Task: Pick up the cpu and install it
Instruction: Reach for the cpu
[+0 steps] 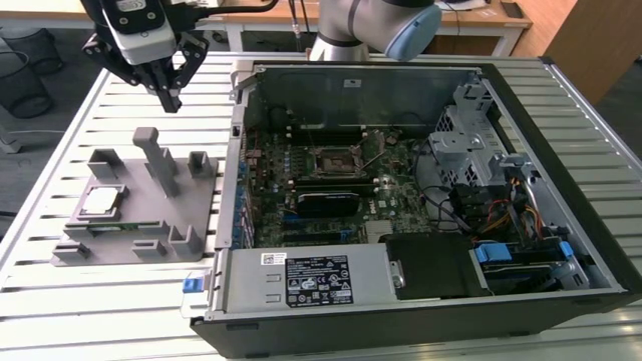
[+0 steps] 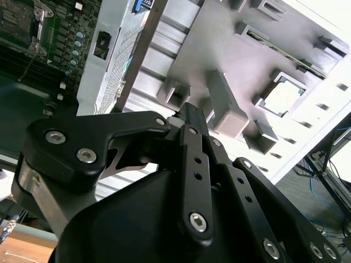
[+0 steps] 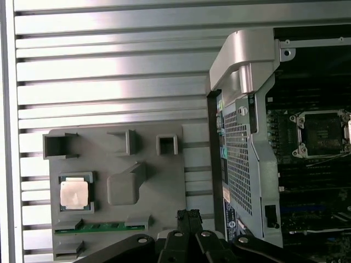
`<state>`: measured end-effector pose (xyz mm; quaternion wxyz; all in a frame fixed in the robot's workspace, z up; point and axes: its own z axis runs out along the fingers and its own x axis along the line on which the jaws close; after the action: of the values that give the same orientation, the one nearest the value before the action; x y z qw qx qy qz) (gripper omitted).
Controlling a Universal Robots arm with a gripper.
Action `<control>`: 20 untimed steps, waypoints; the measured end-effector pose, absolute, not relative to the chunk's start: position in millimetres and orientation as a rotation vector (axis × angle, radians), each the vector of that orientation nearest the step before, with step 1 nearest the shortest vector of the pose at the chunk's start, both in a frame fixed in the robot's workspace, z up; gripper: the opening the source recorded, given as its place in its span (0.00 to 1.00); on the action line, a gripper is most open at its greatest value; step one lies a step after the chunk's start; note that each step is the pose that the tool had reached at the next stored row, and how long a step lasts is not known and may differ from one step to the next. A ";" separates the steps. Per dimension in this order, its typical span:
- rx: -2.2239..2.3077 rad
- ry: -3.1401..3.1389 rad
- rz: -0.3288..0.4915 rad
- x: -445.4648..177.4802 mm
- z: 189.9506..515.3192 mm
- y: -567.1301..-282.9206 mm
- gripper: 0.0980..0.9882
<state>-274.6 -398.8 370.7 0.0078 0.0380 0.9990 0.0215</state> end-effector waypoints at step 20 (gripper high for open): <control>0.119 3.124 0.067 -286.4 368.8 -398.8 0.01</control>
<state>-286.4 -398.8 368.8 0.0075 0.0380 0.9990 0.0216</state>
